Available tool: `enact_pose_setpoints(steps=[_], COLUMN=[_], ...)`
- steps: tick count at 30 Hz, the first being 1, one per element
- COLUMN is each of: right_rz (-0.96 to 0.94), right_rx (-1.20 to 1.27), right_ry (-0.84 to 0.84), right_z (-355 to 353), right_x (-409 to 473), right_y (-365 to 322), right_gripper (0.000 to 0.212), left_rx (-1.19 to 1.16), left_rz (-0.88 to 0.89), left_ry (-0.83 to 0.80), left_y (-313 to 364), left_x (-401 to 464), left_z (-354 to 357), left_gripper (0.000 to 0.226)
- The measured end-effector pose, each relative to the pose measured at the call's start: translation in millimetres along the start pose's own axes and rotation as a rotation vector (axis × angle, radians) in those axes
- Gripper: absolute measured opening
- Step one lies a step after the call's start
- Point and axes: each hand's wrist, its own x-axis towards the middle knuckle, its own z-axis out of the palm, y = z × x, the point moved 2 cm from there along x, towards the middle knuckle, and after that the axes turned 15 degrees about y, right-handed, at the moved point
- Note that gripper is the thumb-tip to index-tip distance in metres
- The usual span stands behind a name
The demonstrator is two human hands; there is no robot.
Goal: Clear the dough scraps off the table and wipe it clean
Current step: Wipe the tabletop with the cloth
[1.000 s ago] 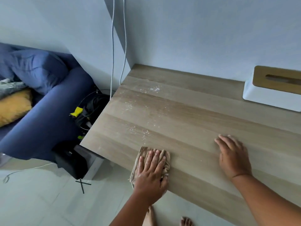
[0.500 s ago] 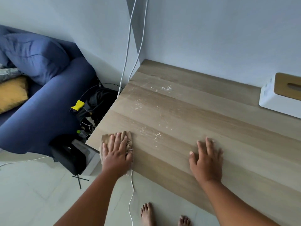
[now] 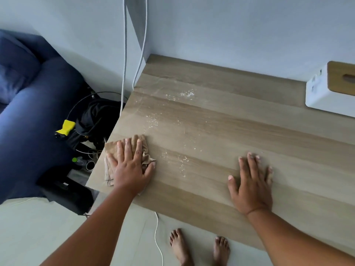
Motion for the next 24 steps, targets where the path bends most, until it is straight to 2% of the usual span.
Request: enact_pose_setpoints(steps=[13, 19, 24], right_rz=[0.009, 0.006, 0.005], right_rx=[-0.014, -0.016, -0.026], right_ry=[0.019, 0.008, 0.004], right_z=[-1, 0, 1], right_x=[-1, -1, -2], right_y=[0, 2, 3], right_gripper=[0.075, 0.075, 0.075], left_rx=[-0.182, -0.232, -0.131], left_rz=[0.46, 0.567, 0.383], left_ry=[-0.039, 0.018, -0.005], left_y=[144, 103, 33], left_x=[-46, -70, -56], left_z=[9, 8, -1], left_gripper=[0.066, 0.061, 0.065])
